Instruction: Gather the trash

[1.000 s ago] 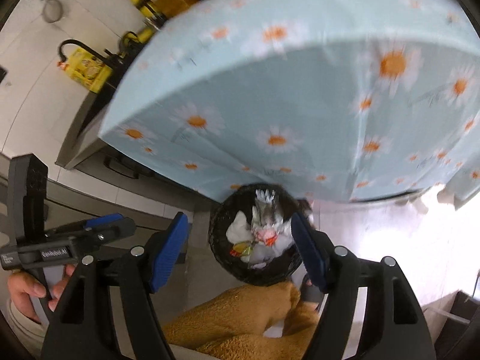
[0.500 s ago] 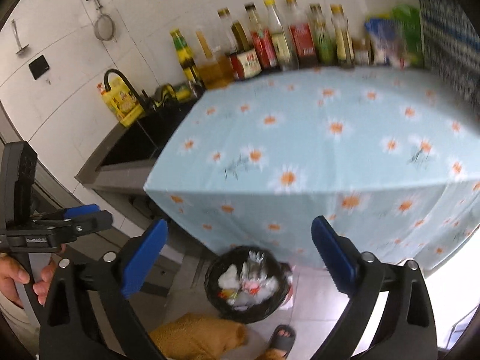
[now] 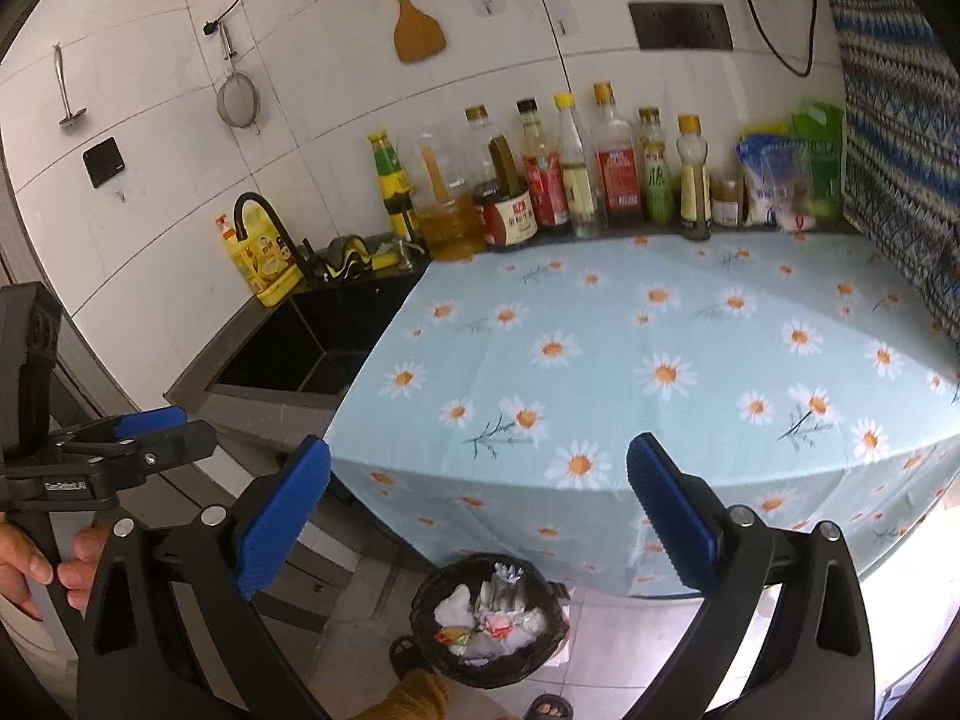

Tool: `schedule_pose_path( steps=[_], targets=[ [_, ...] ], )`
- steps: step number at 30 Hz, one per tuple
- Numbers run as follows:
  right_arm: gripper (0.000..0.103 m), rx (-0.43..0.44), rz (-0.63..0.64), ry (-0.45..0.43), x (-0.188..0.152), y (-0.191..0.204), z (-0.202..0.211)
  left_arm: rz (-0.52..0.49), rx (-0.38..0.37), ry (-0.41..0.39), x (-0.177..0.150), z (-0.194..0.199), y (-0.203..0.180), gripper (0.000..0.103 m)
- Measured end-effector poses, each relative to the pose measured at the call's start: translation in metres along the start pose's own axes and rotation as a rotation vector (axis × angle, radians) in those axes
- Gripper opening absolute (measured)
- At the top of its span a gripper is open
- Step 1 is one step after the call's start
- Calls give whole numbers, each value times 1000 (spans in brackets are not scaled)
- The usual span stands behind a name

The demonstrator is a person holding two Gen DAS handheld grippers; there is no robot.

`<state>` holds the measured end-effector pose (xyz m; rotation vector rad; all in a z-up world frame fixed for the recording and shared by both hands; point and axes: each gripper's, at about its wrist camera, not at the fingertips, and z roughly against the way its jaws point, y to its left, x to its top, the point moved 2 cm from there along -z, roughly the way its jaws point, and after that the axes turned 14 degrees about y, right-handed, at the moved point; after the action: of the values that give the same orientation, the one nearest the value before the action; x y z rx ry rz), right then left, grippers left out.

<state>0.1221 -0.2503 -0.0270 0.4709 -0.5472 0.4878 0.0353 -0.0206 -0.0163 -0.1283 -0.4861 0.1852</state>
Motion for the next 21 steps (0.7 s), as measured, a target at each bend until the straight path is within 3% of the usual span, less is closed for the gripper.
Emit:
schedule_pose_path(
  steps=[21],
  targets=[
    [98, -29, 11, 22, 8, -4, 14, -8, -23, -18, 10, 8, -15, 96]
  ],
)
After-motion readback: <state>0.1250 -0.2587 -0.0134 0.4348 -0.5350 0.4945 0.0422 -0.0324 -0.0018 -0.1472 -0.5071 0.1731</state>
